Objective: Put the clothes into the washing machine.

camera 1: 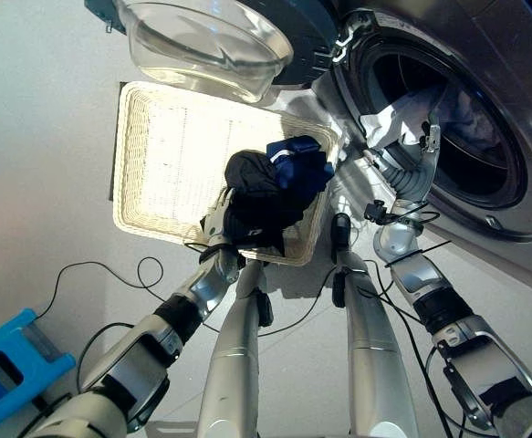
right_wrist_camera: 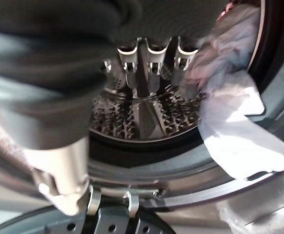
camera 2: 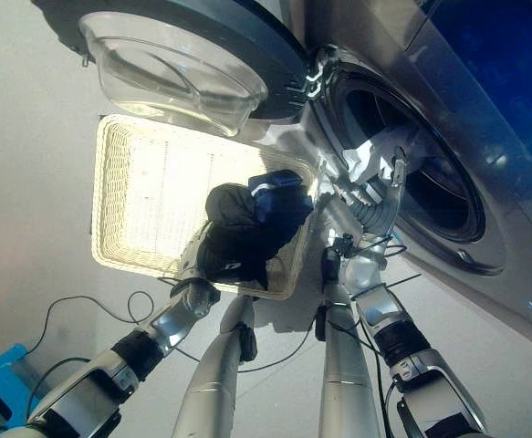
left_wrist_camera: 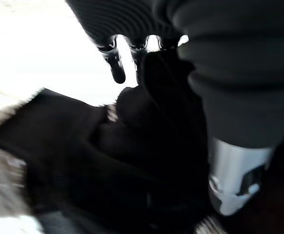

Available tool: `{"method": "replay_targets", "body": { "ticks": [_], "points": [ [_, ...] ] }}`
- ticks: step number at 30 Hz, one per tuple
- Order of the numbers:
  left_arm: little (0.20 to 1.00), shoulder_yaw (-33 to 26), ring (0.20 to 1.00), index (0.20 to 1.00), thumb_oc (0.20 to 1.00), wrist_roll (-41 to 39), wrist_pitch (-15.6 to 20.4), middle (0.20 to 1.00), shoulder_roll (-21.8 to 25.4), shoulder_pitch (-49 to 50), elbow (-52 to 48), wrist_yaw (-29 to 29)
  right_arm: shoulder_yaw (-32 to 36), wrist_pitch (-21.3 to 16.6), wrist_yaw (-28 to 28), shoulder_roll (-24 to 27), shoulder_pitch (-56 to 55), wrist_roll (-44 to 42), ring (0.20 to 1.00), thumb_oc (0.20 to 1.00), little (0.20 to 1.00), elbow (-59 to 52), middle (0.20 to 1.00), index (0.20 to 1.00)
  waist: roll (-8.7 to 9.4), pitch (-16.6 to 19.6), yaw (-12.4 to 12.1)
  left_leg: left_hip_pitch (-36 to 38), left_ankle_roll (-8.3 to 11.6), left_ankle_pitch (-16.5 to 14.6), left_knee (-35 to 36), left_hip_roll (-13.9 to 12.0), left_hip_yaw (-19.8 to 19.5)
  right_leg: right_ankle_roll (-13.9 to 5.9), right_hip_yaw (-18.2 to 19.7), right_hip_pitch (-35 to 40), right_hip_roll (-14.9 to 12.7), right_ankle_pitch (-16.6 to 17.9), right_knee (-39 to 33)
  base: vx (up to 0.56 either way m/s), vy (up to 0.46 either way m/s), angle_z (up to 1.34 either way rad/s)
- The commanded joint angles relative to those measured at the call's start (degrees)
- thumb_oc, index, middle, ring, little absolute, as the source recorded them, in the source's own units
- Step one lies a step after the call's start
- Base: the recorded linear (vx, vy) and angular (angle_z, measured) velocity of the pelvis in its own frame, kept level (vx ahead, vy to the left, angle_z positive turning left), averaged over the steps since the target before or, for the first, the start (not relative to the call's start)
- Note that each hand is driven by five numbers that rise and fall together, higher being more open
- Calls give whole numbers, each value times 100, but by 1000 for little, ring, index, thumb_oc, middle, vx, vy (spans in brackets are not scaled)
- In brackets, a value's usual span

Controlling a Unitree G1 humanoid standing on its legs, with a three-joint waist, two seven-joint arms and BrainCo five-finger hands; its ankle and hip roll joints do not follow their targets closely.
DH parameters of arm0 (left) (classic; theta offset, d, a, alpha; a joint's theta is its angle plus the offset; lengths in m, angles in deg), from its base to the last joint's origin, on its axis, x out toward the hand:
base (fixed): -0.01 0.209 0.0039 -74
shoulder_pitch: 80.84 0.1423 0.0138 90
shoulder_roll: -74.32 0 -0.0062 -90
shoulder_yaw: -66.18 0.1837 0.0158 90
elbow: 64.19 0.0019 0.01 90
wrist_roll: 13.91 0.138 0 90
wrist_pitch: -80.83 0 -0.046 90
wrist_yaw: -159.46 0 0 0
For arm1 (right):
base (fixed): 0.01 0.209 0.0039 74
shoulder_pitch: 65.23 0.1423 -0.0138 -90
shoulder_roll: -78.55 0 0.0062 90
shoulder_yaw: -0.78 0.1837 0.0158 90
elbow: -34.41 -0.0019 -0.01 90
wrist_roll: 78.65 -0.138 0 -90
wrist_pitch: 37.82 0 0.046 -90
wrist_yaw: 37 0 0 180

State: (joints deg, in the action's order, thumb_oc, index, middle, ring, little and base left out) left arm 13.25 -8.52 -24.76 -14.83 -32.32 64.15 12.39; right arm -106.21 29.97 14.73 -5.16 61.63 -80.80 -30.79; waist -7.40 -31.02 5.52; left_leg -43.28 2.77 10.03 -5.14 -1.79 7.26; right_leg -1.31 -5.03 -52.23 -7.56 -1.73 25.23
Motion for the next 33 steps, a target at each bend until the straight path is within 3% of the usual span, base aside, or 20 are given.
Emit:
{"method": "replay_targets", "body": {
  "ticks": [1, 4, 6, 10, 20, 21, 33],
  "points": [
    [1000, -55, 1000, 1000, 1000, -316, -363, 1000, -277, -346, 790, -181, -146, -431, -32, -66, 177, -159, 1000, 1000, 1000, -442, 1000, 1000, 199, 123, 145, -76, -167, -437, -617, 289, 682, -273, -226, 323, 555, 607, -647, -4, -12, -15],
    [1000, -122, 1000, 1000, 1000, -500, -757, 1000, -414, -697, 1400, -233, -221, -489, -51, -181, 302, -260, 1000, 1000, 1000, -529, 1000, 1000, 329, 123, 227, -138, -155, -423, -648, 236, 728, -275, -178, 274, 600, 615, -629, -9, -22, -11],
    [1000, -130, 1000, 1000, 1000, -572, -784, 1000, -436, -787, 1595, -232, -250, -489, -41, -205, 331, -263, 1000, 1000, 1000, -565, 1000, 1000, 369, 123, 252, -161, -149, -416, -656, 226, 737, -274, -163, 258, 611, 619, -630, -12, -18, -9],
    [1000, -447, 1000, 1000, 1000, -1306, -841, 1000, -565, -1259, 2733, -240, -409, -496, 68, -426, 475, -332, 1000, 1000, 1000, -960, 1000, 1000, 631, 123, 418, -389, -132, -374, -709, 117, 781, -265, -32, 36, 734, 637, -592, -11, -30, -15],
    [1000, -728, 1000, 1000, 1000, -1721, -976, 1000, -343, -1803, 3652, -445, -365, -585, 250, -525, 563, -360, 1000, 1000, 1000, -1463, 1000, 1000, 794, 123, 516, -688, -116, -367, -677, 65, 781, -329, 32, -308, 771, 669, -639, -17, -18, -7],
    [200, -740, 200, 200, 200, -1701, -930, 200, -258, -1829, 3704, -431, -349, -631, 297, -517, 543, -358, 1000, 1000, 1000, -1500, 1000, 1000, 807, 123, 516, -714, -101, -358, -667, 55, 778, -331, 23, -325, 764, 682, -670, 0, 0, 0],
    [200, -874, 200, 200, 200, -1863, -102, 200, 135, -1875, 3869, -120, -329, -1036, 189, -465, 365, -481, 1000, 1000, 1000, -1476, 1000, 1000, 810, 123, 472, -667, -59, -405, -737, 40, 673, -295, -58, -241, 725, 578, -576, 0, 0, 0]
  ]
}}
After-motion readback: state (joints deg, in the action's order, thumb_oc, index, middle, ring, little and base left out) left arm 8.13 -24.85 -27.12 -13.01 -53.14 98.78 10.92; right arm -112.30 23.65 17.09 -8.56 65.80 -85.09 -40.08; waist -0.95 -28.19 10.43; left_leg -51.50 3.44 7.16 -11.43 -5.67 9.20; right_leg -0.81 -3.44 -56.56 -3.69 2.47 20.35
